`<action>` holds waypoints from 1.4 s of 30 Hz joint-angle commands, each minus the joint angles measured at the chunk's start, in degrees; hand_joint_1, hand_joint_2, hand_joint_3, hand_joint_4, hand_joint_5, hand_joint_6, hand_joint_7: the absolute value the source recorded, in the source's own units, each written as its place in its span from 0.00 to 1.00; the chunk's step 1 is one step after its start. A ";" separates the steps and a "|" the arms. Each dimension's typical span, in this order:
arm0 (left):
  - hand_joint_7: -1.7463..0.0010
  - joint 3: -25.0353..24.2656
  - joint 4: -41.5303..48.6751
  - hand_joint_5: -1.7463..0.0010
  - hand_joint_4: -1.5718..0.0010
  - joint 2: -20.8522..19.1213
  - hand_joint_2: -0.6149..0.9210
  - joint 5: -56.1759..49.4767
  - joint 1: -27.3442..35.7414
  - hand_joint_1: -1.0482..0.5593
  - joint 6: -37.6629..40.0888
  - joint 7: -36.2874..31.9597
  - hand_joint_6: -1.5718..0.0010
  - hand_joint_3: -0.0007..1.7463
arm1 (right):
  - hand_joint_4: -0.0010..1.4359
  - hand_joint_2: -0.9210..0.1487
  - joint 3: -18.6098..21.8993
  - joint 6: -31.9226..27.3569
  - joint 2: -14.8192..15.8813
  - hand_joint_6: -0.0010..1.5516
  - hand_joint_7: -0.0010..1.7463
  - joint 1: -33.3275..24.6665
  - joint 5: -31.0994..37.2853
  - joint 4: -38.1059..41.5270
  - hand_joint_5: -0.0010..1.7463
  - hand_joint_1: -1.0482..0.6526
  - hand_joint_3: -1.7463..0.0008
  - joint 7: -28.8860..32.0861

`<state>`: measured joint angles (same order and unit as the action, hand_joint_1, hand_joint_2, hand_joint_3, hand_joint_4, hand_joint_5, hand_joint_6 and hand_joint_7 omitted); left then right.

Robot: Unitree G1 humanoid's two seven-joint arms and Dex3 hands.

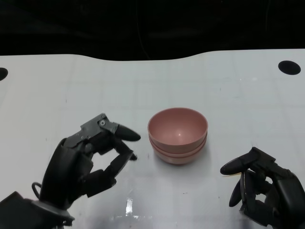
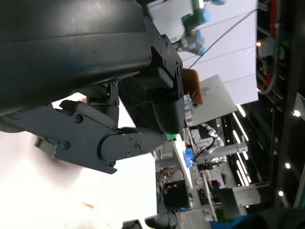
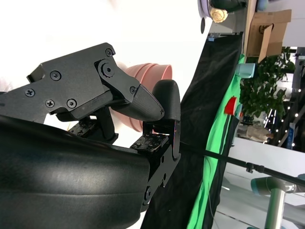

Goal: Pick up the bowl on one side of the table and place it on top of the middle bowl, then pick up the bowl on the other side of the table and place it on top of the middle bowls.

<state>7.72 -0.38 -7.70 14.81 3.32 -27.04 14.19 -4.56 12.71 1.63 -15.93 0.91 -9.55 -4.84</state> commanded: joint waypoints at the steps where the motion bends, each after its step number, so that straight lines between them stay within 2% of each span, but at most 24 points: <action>1: 0.35 -1.32 -3.90 0.15 0.55 -0.07 0.82 6.21 3.25 0.47 7.16 2.22 0.55 0.51 | 0.55 0.40 0.48 -0.54 0.15 0.48 0.77 -0.08 -0.97 -0.87 0.93 0.58 0.30 -0.19; 6: 0.34 -2.57 -7.87 0.15 0.52 0.61 0.82 8.70 5.19 0.47 14.14 2.62 0.53 0.52 | 0.54 0.41 0.47 -0.66 0.20 0.47 0.77 -0.10 -1.26 -0.94 0.93 0.58 0.30 -0.51; 7: 0.34 -2.79 -9.02 0.15 0.52 0.78 0.82 10.33 6.29 0.47 17.84 1.83 0.53 0.52 | 0.54 0.41 0.51 -0.48 0.42 0.47 0.77 -0.11 -1.61 -0.78 0.93 0.58 0.30 -0.93; 8: 0.26 -3.06 -9.89 0.08 0.51 1.00 0.81 11.76 7.11 0.48 20.93 1.28 0.54 0.53 | 0.54 0.41 0.55 -0.26 0.59 0.47 0.76 -0.13 -1.92 -0.65 0.93 0.57 0.31 -1.30; 9: 0.22 -3.35 -10.55 0.05 0.51 1.21 0.80 12.95 7.68 0.49 23.50 0.98 0.55 0.55 | 0.55 0.41 0.65 0.02 0.74 0.47 0.75 -0.15 -2.26 -0.46 0.92 0.57 0.31 -1.70; 12: 0.15 -4.43 -10.97 0.02 0.52 1.87 0.80 15.02 7.91 0.50 26.99 2.24 0.58 0.59 | 0.55 0.41 0.92 0.26 0.75 0.48 0.74 -0.29 -2.90 -0.38 0.92 0.56 0.33 -2.37; 17: 0.10 -5.87 -9.43 0.00 0.54 2.59 0.79 17.49 7.39 0.51 28.52 6.30 0.61 0.62 | 0.55 0.41 1.29 0.45 0.79 0.48 0.73 -0.43 -3.29 -0.45 0.91 0.56 0.33 -2.87; 21: 0.11 -6.76 -8.91 0.01 0.52 3.19 0.77 18.18 7.33 0.51 29.80 7.70 0.59 0.62 | 0.56 0.41 1.47 0.52 0.74 0.49 0.73 -0.73 -3.25 -0.83 0.92 0.56 0.33 -2.94; 34: 0.11 -8.69 -7.21 0.00 0.48 5.18 0.72 18.49 6.97 0.49 33.07 9.42 0.54 0.66 | 0.55 0.42 1.97 -1.79 0.02 0.48 0.76 -1.90 -4.21 -2.70 0.96 0.54 0.31 -2.54; 42: 0.11 -9.56 -6.78 0.00 0.49 5.77 0.71 18.35 6.70 0.48 32.96 10.60 0.55 0.67 | 0.55 0.44 2.15 -1.28 0.39 0.47 0.77 -1.65 -4.76 -2.06 0.95 0.54 0.30 -3.05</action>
<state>-0.95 -7.53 -1.60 33.29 10.11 5.86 24.14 -2.96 11.22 1.64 -17.43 -3.26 -11.48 -7.81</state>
